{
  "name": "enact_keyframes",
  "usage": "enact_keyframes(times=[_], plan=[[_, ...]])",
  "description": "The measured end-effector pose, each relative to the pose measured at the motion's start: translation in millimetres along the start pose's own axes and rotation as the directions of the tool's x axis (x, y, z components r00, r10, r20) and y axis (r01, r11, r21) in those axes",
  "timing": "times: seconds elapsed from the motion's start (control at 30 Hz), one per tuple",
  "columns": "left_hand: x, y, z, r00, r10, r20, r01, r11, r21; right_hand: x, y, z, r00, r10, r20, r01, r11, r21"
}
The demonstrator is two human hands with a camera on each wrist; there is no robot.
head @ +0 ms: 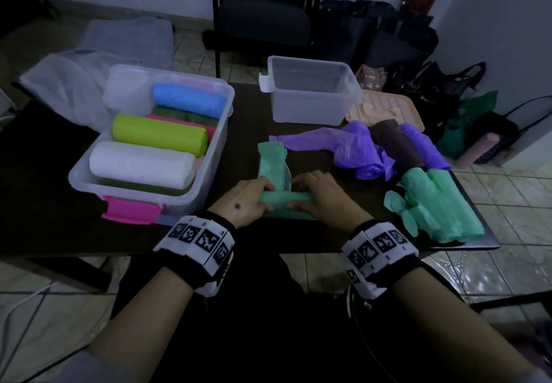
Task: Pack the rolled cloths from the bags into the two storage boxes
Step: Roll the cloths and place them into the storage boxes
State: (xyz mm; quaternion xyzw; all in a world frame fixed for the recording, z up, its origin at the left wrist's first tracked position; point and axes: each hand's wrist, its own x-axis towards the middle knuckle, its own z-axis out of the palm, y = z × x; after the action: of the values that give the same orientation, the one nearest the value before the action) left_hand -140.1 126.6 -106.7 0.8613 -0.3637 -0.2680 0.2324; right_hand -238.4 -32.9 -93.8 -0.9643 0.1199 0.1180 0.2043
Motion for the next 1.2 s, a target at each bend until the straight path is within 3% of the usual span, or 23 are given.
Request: enact_keyframes(times=[0.07,0.17,0.23,0.37,0.57,0.67,0.87,1.03,1.2], plan=[[4,3,3,0.999,-0.051,-0.007,0.051,0.999,0.018,-7,-5,9,0.984,-0.086,-0.155,0.078,0.995,-0.056],[8,5,3,0.997,-0.077,0.002,0.077,0.994,0.081,-10,-9,26,0.954,-0.160,-0.252,0.130,0.983,-0.132],[8,6,3,0.997,-0.062,-0.051,0.069,0.987,0.147,-9,-8,31,0.960,-0.160,-0.228,0.128,0.980,-0.151],[9,12,1,0.959,0.086,-0.269,-0.032,0.980,0.198,-4,-4,22,0.984,-0.135,-0.117,0.111,0.975,-0.192],[2,8,4,0.986,0.111,-0.121,-0.082,0.971,0.223,7,-5,21,0.998,-0.042,-0.037,0.035,0.983,-0.180],[-2,9,4,0.984,0.124,-0.124,-0.093,0.968,0.232,6,-9,19,0.999,-0.033,-0.016,0.029,0.982,-0.188],[4,12,-5,0.996,0.046,-0.073,-0.029,0.975,0.219,-5,-21,32,0.966,-0.148,-0.211,0.100,0.970,-0.221],[3,6,-13,0.999,-0.040,0.032,0.034,0.988,0.153,-7,-19,21,0.983,-0.159,-0.096,0.147,0.982,-0.121],[0,0,-16,0.996,0.021,-0.086,-0.011,0.993,0.116,-1,-21,7,0.993,-0.077,0.092,0.080,0.996,-0.025]])
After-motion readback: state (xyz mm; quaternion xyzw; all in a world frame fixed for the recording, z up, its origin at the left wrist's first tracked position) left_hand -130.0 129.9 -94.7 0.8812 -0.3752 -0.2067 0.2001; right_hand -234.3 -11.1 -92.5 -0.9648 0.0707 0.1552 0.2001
